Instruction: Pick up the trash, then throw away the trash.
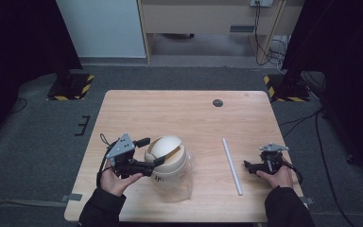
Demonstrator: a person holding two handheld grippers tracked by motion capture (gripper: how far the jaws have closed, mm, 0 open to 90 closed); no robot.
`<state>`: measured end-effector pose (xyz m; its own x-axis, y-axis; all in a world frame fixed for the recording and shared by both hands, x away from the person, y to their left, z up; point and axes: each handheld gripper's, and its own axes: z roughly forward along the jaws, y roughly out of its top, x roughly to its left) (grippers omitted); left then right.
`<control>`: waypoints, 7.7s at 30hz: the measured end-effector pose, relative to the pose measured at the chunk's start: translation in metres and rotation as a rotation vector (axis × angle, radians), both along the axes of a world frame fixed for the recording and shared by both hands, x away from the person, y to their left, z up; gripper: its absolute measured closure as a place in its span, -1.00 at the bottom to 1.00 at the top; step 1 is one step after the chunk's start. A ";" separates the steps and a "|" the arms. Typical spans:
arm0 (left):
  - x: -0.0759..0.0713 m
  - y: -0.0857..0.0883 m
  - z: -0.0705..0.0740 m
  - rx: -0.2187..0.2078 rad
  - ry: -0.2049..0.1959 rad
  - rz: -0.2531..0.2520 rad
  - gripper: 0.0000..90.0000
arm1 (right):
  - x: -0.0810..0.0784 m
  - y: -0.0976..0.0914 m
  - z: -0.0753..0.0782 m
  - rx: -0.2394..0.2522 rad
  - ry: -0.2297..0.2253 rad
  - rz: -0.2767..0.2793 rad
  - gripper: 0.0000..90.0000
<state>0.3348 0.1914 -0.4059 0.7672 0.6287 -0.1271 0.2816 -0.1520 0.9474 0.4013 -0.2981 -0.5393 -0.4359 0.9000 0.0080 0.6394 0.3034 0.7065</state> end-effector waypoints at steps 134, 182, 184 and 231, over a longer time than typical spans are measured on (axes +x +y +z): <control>0.016 -0.016 0.082 -0.209 -0.169 0.199 -0.57 | -0.018 0.079 0.173 0.520 -0.629 0.257 0.78; 0.042 -0.142 0.105 -0.212 -0.155 0.051 -0.09 | -0.032 0.100 0.180 0.572 -0.639 0.398 0.78; 0.044 -0.145 0.103 -0.211 -0.145 0.046 -0.05 | -0.032 0.100 0.180 0.575 -0.639 0.403 0.78; 0.009 -0.081 0.137 -0.250 -0.266 0.042 0.75 | 0.006 0.053 0.087 0.302 -0.358 0.104 -0.33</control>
<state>0.3439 0.1104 -0.2691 0.7680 0.6354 -0.0802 0.0212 0.0999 0.9948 0.4069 -0.2450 -0.4520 -0.5465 0.8320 0.0953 0.3166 0.0999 0.9433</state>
